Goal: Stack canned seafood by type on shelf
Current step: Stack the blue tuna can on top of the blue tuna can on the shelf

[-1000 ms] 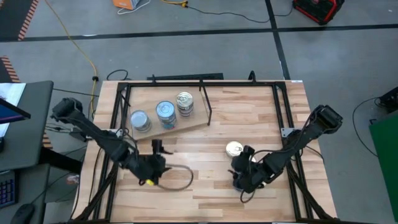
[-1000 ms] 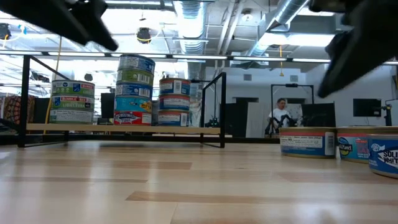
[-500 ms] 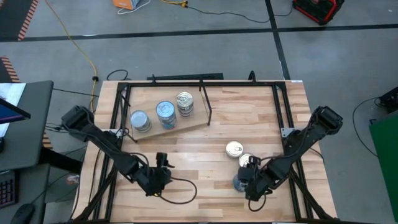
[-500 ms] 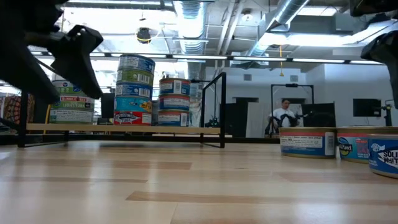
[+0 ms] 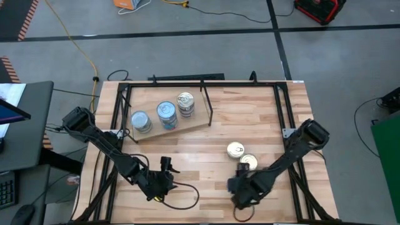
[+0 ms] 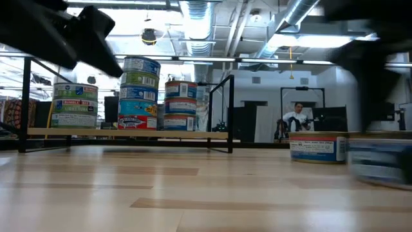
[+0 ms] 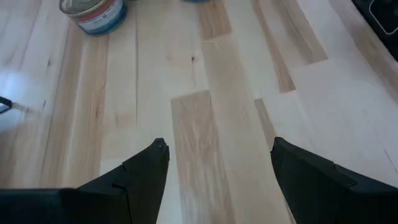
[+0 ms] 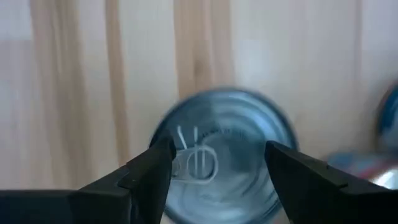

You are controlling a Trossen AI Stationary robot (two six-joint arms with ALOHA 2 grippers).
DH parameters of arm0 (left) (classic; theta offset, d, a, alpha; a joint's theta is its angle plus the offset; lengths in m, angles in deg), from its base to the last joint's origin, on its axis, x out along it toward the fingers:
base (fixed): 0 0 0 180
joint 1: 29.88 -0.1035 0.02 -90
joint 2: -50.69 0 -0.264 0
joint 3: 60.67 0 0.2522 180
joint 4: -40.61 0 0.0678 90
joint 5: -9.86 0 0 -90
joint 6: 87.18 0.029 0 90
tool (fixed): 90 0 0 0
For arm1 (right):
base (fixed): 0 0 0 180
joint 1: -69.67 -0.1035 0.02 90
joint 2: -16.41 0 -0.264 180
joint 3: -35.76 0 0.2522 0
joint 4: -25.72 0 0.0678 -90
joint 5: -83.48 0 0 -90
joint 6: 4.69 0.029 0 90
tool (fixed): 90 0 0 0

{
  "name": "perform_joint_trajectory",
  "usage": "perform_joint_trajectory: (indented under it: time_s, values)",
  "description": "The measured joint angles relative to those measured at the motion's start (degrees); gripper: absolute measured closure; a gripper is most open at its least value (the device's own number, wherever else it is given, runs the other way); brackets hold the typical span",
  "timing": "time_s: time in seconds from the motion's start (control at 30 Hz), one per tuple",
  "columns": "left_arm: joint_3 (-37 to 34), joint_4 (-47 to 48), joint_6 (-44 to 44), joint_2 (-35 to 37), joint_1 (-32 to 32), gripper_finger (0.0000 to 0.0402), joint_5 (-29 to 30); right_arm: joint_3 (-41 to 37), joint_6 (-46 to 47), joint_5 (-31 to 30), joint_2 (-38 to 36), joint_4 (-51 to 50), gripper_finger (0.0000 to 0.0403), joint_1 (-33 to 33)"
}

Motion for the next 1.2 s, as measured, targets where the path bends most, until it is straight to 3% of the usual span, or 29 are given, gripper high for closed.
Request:
perform_joint_trajectory:
  time_s: [0.2, 0.4, 0.53, 0.63, 0.77, 1.0, 1.2]
  values:
    - [0.0, -5.7, 3.0, -0.1, -0.9, 0.0129, 0.8, 10.9, -16.1, -8.5, 7.0, 4.2, 0.0117, 6.8]
    - [0.0, -6.4, 2.6, -0.2, -1.4, 0.0129, 0.4, 18.5, -23.7, -10.5, 5.7, 6.2, 0.0117, 11.6]
    - [0.0, -6.6, -1.3, -0.2, -1.4, 0.0129, -3.2, 18.2, -19.6, -7.8, 3.5, 1.0, 0.0117, 11.3]
    - [0.0, -7.2, -5.1, -0.2, -1.4, 0.0129, -3.9, 14.5, -16.2, -0.3, 3.3, 4.1, 0.0117, 10.7]
    - [0.0, -11.3, -7.6, -0.2, -1.7, 0.0129, -3.3, 8.6, -11.3, 4.6, 3.3, 10.0, 0.0117, 10.1]
    - [-0.4, -16.6, -7.1, -0.2, -1.6, 0.0129, 0.8, 6.1, -7.2, 4.7, 3.3, 13.0, 0.0117, 10.7]
    - [-6.0, -27.5, -8.0, -0.2, -1.6, 0.0129, -1.0, 3.4, -6.1, 5.1, 3.3, 13.7, 0.0118, 11.9]
